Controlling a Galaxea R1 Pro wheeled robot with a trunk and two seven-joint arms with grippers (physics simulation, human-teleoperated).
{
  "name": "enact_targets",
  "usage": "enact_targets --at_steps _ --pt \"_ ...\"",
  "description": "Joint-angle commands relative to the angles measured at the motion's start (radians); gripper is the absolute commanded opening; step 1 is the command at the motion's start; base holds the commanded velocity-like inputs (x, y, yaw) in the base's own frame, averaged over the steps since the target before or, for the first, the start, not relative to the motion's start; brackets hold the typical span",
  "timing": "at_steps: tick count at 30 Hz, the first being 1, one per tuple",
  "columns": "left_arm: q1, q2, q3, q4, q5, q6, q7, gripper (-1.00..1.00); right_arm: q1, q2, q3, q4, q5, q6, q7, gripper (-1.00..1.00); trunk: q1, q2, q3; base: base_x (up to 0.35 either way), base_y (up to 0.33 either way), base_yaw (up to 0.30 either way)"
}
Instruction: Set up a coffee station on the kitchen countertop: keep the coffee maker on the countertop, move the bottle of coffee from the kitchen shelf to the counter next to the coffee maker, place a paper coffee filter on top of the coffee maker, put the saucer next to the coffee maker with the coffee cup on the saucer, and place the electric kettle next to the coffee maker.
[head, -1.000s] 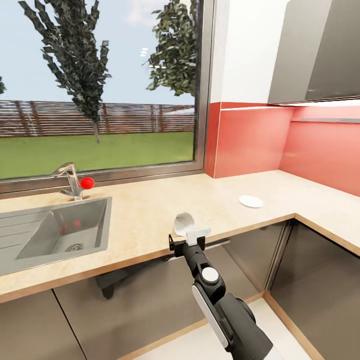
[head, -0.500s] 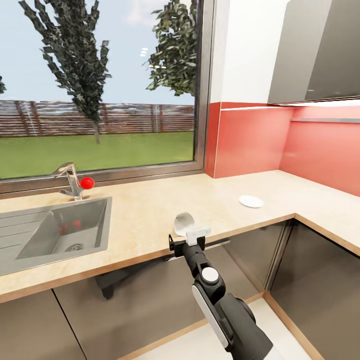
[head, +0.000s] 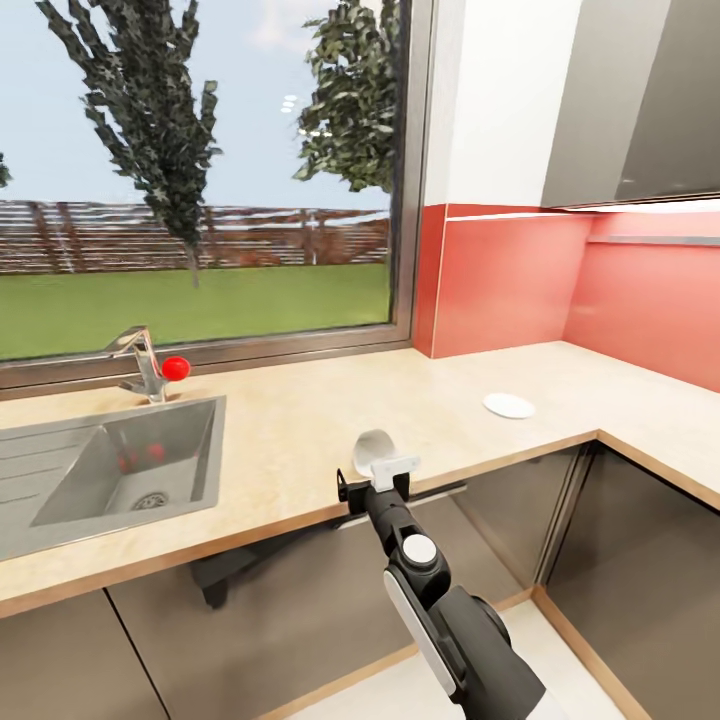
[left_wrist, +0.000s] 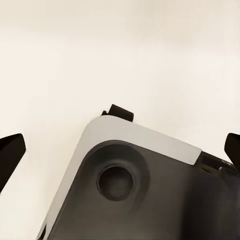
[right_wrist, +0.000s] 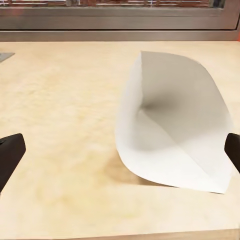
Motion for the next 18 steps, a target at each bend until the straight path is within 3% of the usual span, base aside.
enact_targets --at_steps 1,11,18 --pt "0.001 0.0 -0.001 -0.002 0.007 -0.001 0.0 1.0 -0.001 0.0 0.003 -0.001 -0.01 0.003 -0.009 1.0 0.0 -0.001 -0.001 0.063 0.076 0.0" --pt "0.001 0.0 -0.002 -0.002 0.007 -0.001 0.0 1.0 -0.001 0.0 0.003 0.001 -0.01 0.003 -0.009 1.0 0.0 -0.001 -0.001 0.028 0.045 0.016" --pt "0.001 0.0 -0.002 -0.002 0.007 -0.001 0.0 1.0 -0.001 0.0 0.003 0.003 -0.01 0.003 -0.009 1.0 0.0 -0.001 -0.001 0.001 0.002 0.126"
